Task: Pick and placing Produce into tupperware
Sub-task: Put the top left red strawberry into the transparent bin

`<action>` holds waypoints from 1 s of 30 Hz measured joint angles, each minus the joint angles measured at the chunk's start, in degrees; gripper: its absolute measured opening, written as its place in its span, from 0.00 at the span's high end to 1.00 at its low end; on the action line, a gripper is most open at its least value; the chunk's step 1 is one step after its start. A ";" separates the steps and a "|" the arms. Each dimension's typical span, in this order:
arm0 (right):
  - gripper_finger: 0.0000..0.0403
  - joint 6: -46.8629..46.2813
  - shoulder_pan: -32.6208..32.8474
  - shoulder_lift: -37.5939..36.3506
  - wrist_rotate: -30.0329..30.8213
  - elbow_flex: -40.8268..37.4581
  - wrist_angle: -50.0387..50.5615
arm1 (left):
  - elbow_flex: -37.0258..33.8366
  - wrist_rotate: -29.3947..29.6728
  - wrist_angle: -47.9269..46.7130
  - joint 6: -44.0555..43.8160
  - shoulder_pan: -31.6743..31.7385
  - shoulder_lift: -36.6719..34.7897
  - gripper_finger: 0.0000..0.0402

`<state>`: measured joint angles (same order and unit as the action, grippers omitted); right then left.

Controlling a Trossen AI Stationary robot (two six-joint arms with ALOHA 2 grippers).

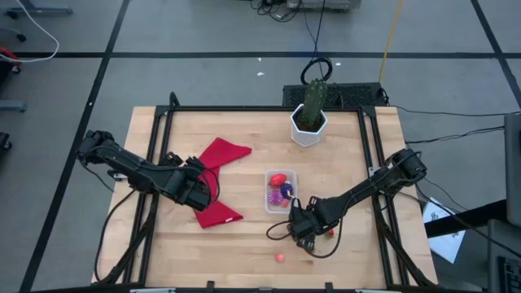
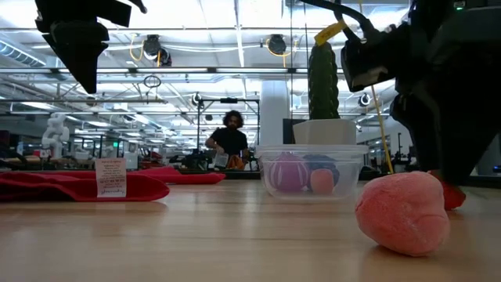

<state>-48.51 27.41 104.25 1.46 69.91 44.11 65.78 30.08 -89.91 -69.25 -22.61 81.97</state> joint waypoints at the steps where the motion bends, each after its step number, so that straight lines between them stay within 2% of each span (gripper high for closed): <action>1: 0.39 -0.11 -0.06 0.00 -0.01 0.00 -0.08 | -0.02 -0.01 0.00 0.00 0.01 0.00 0.06; 22: 0.39 -0.82 -1.15 0.02 -0.01 -0.07 -0.41 | 0.00 -0.01 -0.01 0.42 0.01 0.00 0.06; 30: 0.39 -2.20 -1.22 0.07 -1.94 -3.74 -4.94 | 0.00 0.00 0.00 0.42 0.00 0.00 0.06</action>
<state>-50.71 26.20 104.31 -0.48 66.17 39.17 65.78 30.08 -89.91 -68.84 -22.61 81.97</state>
